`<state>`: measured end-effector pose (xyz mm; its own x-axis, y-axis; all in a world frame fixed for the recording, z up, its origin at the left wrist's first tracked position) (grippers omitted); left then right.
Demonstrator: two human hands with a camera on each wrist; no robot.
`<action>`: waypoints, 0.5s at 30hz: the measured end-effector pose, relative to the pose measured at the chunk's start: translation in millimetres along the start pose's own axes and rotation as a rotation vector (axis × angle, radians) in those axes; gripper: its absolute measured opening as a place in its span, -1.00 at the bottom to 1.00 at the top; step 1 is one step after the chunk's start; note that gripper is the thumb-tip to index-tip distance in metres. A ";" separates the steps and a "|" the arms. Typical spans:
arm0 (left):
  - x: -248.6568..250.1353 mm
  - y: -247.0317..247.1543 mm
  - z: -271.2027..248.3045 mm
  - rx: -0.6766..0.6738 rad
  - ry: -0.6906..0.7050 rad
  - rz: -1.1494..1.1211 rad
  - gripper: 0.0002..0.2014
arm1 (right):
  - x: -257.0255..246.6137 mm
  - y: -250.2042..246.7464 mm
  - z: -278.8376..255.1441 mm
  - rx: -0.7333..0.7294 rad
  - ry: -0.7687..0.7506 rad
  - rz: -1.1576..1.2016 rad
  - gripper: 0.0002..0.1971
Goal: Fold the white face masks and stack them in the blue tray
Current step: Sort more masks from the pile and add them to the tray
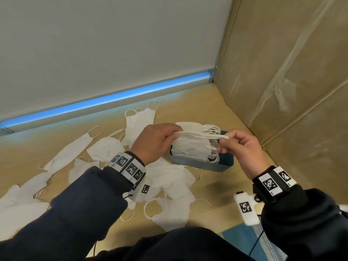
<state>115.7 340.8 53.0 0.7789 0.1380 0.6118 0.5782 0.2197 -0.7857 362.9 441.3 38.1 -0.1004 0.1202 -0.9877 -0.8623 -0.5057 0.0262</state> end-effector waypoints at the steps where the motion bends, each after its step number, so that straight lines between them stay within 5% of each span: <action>1: -0.3 -2.3 -0.4 0.006 -0.003 -0.013 -0.74 | -2.5 0.8 0.3 -0.004 -0.014 0.018 -0.86; 8: -10.1 12.7 -8.6 -0.079 -0.034 -0.047 -0.77 | 1.5 2.9 -4.5 -0.077 0.004 -0.018 -0.86; 15: -14.2 31.3 -9.3 -0.088 0.031 0.157 -0.72 | 26.6 -2.1 -8.0 -0.159 0.038 -0.227 -0.93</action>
<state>125.0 336.8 18.9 0.8677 0.1341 0.4787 0.4666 0.1125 -0.8773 366.0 438.8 10.6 0.1080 0.2149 -0.9706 -0.7717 -0.5975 -0.2182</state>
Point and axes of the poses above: each hand's wrist, its own z-axis towards the middle knuckle, its own y-axis out of the palm, x = y × z, the point moved 4 cm from there along z, towards the middle knuckle, and after that the axes turned 14 degrees about -y, right-handed, at the moved point
